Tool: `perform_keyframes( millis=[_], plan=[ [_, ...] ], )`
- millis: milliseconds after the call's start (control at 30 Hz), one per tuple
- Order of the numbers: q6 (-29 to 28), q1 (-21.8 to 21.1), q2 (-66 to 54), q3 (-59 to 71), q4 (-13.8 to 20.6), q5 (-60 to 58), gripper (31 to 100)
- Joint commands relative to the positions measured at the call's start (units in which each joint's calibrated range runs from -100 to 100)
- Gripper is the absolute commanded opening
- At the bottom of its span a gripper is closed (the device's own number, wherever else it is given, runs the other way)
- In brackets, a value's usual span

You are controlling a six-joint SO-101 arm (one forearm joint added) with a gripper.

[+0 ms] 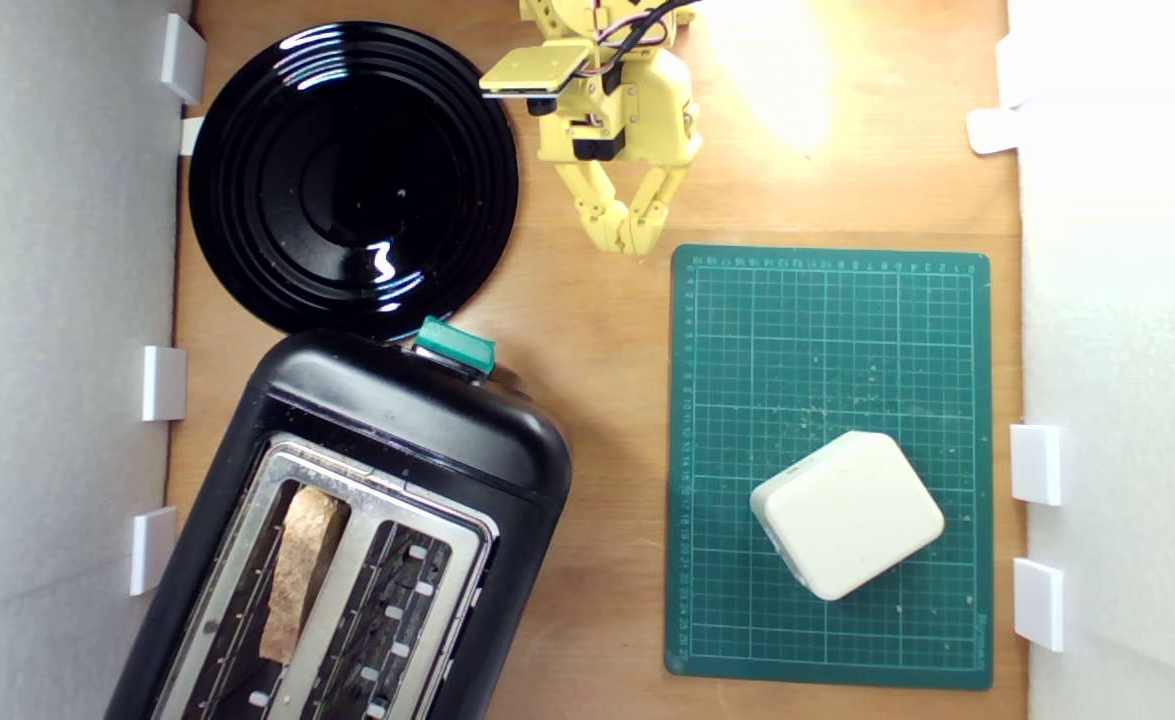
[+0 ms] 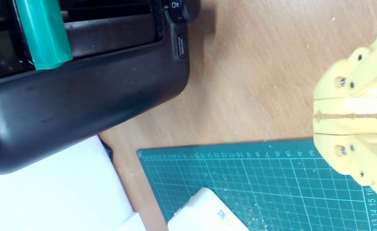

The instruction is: Pick bread and place in toaster

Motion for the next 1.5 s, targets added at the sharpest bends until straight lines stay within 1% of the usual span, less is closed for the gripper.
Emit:
perform_keyframes(
  millis=[0, 200, 1467],
  plan=[
    [-1.51, 0.39, -0.51, 0.40, -0.17, -0.40, 30.9],
    [-2.09, -0.26, -0.51, 0.40, -0.17, -0.49, 31.0],
    [-2.40, -0.10, -0.01, 0.40, -0.17, -0.40, 30.9]
  ],
)
